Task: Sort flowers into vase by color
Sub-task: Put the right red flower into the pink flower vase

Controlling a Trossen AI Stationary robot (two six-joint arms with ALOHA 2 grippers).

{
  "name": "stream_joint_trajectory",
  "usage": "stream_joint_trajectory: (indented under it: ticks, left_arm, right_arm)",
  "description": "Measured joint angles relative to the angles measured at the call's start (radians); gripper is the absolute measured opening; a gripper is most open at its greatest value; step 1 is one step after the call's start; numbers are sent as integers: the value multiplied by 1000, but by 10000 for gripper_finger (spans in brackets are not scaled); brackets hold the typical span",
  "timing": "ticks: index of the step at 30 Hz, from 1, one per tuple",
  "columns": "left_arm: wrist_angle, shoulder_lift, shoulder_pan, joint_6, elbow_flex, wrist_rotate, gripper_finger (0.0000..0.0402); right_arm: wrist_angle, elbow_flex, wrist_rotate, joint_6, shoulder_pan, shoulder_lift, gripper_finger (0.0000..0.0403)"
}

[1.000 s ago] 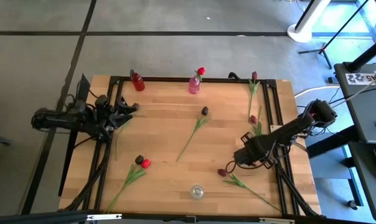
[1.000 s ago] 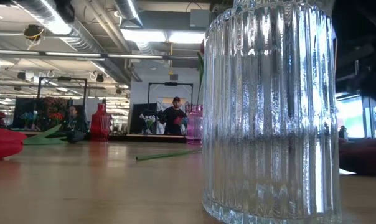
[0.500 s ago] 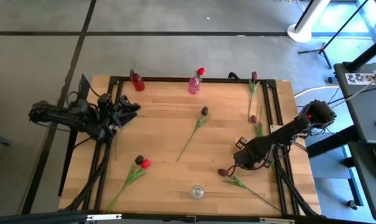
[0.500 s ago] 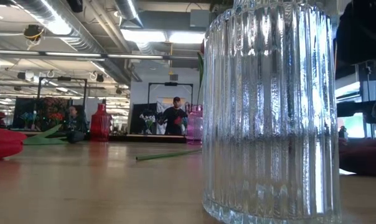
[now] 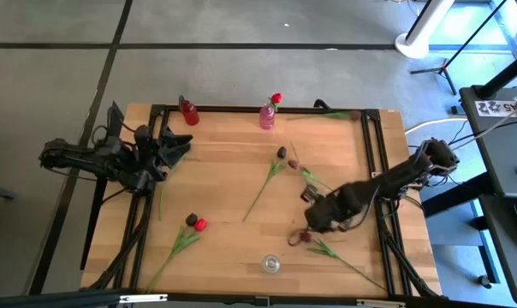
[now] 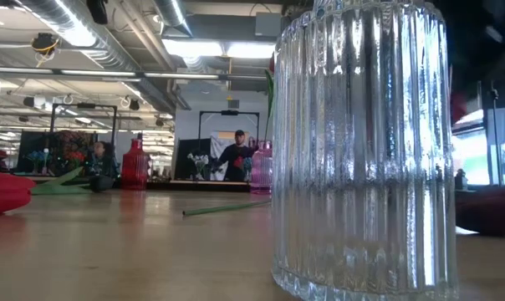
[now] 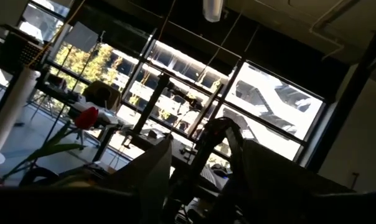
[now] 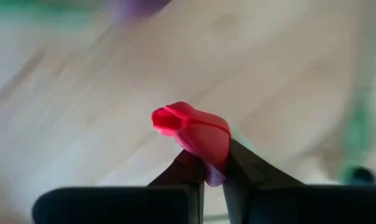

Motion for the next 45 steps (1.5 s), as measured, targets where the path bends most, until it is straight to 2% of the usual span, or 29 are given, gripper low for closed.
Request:
stream_joint_trajectory:
  ticks: [2, 5, 7, 10, 12, 16, 18, 21, 25, 29, 32, 35, 41, 45]
  left_arm:
    - [0, 0, 7, 9, 0, -15, 195]
    - [0, 0, 18, 13, 0, -22, 195]
    - [0, 0, 26, 13, 0, -22, 195]
    - [0, 0, 31, 13, 0, -22, 195]
    - [0, 0, 30, 13, 0, -22, 195]
    - [0, 0, 30, 7, 0, -18, 195]
    - [0, 0, 30, -6, 0, -6, 195]
    - [-2, 0, 30, -19, 0, 0, 195]
    - [-11, 0, 30, -19, 0, 0, 195]
    - [-38, 0, 31, -15, 0, -28, 195]
    - [-42, 8, 31, -14, 0, -73, 195]
    - [-51, 14, 39, -13, 0, -115, 195]
    - [-50, 27, 73, -14, 0, -149, 195]
    - [-49, 34, 97, -15, 0, -150, 195]
  right_arm:
    - [-11, 94, -32, 78, -48, -1, 27]
    - [-21, 226, -159, 244, -147, -1, 13]
    - [-4, 295, -321, 393, -238, -2, 10]
    - [48, 321, -639, 678, -377, -3, 12]
    - [65, 320, -771, 833, -446, -1, 16]
    - [110, 319, -907, 992, -539, -2, 11]
    - [218, 318, -977, 1060, -573, -15, 7]
    - [460, 319, -1025, 1155, -611, -64, 7]
    - [790, 321, -998, 1284, -680, -121, 14]
    - [1134, 321, -868, 1343, -750, -159, 9]
    - [1315, 322, -742, 1347, -797, -159, 6]
    - [1336, 321, -587, 1271, -830, -156, 9]
    - [1184, 321, -339, 1123, -908, -152, 7]
    - [1089, 321, -278, 1116, -957, -121, 10]
